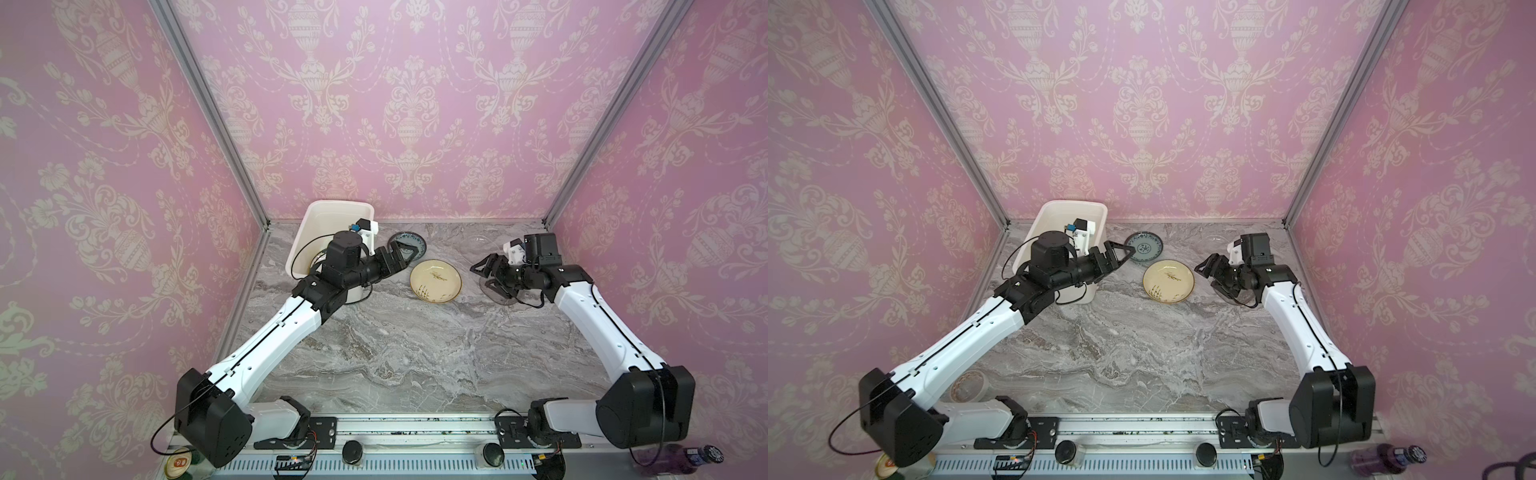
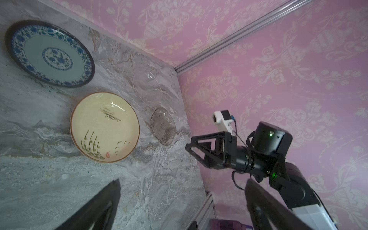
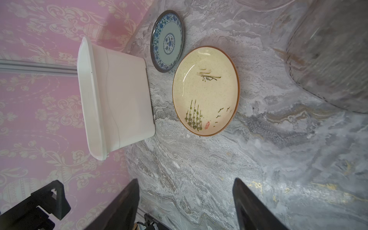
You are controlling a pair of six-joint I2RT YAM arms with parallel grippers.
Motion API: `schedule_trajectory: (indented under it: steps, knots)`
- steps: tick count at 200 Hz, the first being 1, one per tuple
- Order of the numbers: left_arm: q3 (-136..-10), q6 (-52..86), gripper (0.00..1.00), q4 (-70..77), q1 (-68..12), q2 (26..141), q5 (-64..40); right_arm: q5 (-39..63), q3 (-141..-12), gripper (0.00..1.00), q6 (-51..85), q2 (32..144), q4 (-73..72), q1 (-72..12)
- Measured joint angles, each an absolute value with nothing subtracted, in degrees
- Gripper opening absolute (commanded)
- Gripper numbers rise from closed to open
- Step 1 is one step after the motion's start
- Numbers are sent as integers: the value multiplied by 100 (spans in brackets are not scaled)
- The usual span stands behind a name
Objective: Place the plates into the plastic bin on the countertop
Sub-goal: Pick up the plate from the top-center of the table.
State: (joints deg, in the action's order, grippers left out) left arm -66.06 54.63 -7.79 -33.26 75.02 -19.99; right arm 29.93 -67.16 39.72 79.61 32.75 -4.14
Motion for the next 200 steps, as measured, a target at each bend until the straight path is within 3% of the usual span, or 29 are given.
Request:
schedule_trajectory:
  steps: [55,141,200]
  knots:
    - [-6434,6388,99,-1256,-4023,8036,-862,3175,-7452,72,3166,9393,3109,-414]
    - [-6967,6960,93,-1621,-4038,9972,-714,3063,-8283,67,2469,11216,3225,-414]
    - [-7177,7094,91,-1586,-4049,10687,-642,3087,-8604,50,2281,11907,3194,-454]
